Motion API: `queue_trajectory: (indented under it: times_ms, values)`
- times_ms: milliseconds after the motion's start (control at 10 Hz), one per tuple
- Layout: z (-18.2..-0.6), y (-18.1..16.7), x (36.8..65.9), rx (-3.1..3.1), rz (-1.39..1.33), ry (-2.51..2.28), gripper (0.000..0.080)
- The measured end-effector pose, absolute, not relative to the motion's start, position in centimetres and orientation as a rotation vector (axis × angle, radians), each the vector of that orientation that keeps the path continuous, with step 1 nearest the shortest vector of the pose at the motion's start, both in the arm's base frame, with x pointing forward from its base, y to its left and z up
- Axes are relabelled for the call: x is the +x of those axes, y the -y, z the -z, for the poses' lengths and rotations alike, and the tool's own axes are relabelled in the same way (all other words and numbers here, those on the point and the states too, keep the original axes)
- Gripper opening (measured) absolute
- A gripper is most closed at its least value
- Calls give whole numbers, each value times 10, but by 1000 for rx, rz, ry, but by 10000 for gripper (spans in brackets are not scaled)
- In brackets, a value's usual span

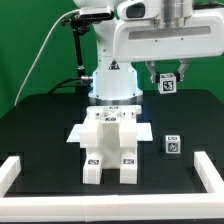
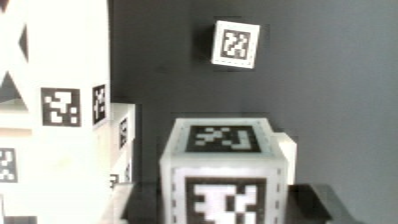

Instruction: Assemble chair

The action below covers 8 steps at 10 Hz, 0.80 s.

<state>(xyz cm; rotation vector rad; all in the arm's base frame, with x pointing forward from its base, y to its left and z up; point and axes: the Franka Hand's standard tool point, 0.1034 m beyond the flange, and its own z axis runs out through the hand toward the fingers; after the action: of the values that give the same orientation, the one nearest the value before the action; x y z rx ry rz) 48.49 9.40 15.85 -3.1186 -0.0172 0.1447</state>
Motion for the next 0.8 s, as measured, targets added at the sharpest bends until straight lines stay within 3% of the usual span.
queue_trajectory:
  times_ms: [400,800]
  values:
    - [-157,-91,486,-3126,-136,38,281]
    - [-170,-40,507,-3140,-49,312,281]
